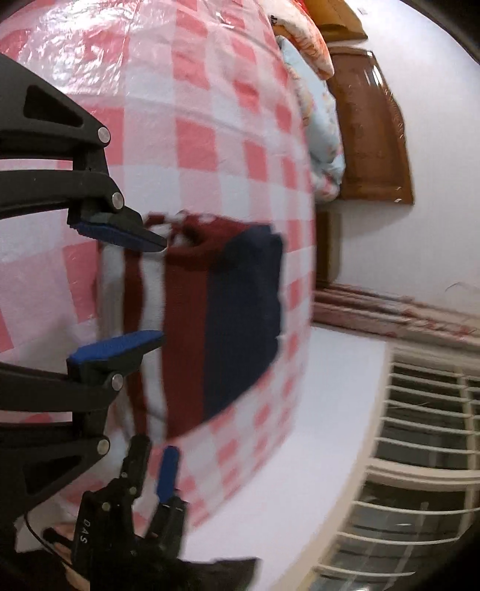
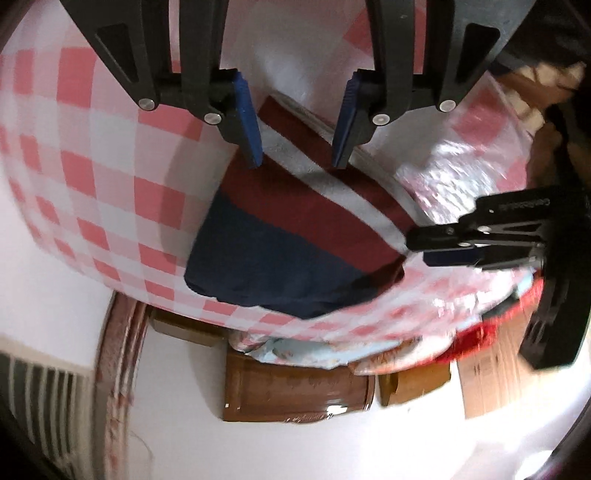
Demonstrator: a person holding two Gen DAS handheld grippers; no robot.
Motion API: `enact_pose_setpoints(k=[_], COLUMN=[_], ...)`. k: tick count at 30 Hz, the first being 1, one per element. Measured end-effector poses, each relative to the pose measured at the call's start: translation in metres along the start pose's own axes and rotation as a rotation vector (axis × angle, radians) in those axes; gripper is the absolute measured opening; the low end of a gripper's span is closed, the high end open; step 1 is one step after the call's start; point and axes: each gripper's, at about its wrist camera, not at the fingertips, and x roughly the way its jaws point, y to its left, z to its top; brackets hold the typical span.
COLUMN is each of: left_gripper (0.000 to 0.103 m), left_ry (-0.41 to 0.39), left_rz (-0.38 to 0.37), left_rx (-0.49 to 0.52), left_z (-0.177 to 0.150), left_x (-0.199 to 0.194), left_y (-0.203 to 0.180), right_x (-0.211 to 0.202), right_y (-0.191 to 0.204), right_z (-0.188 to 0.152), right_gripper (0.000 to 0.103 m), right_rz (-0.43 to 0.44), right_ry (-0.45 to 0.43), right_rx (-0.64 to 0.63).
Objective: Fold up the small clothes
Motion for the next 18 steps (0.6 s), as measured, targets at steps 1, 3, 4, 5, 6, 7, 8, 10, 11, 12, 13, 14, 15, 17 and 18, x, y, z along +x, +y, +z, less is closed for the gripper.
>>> enact_pose_setpoints(k=[1,3,4,5,6,7,8,10,11,12,13,14,15,17,18], left_gripper=[0.045,0.045,0.045,0.045,0.045,0.044,0.043,0.043,0.043,0.043,0.043,0.043,0.043,0.043,0.044], left_ry=[-0.021,-0.016,-0.005,0.020,0.053,0.094,0.121,0.157,0.153,0.145,0.148,0.150,0.150,0.146,0.141], left_rz=[0.002,-0.005,-0.037,-0.075,-0.102,-0.137,-0.164,-0.161,-0.155,-0.153,-0.159,-0.159,-0.148,-0.119,-0.102], left_rx=[-0.031,-0.113,-0.173,-0.237,-0.284,-0.326,-0.342,-0.328,-0.317,-0.306,-0.295,-0.284,-0.261,-0.227,-0.221], left_z=[0.005,0.015,0.020,0.023,0.025,0.024,0.024,0.020,0.019,0.018,0.018,0.018,0.018,0.018,0.019], left_x=[-0.001,0.006,0.014,0.025,0.035,0.047,0.057,0.070,0.071,0.070,0.070,0.070,0.069,0.070,0.070], left_y=[0.009,0.029,0.042,0.056,0.065,0.072,0.075,0.072,0.068,0.064,0.058,0.054,0.047,0.039,0.037], right_x=[-0.001,0.005,0.008,0.016,0.024,0.032,0.044,0.055,0.057,0.057,0.057,0.059,0.062,0.068,0.069], right_y=[-0.008,-0.033,-0.041,-0.053,-0.056,-0.060,-0.063,-0.062,-0.061,-0.060,-0.059,-0.061,-0.064,-0.074,-0.076], right_z=[0.002,0.007,0.008,0.009,0.011,0.012,0.013,0.018,0.021,0.025,0.029,0.034,0.038,0.043,0.044], right_gripper=[0.103,0.103,0.103,0.103,0.103,0.103,0.103,0.103,0.103,0.103,0.103,0.103,0.103,0.103,0.103], right_rz=[0.021,0.083,0.106,0.147,0.164,0.177,0.179,0.201,0.188,0.169,0.145,0.119,0.103,0.117,0.127], right_ry=[-0.004,-0.005,-0.004,0.004,0.016,0.037,0.066,0.077,0.072,0.070,0.065,0.063,0.062,0.068,0.073], right_rx=[0.052,0.202,0.252,0.317,0.344,0.367,0.377,0.375,0.365,0.344,0.320,0.301,0.296,0.316,0.318])
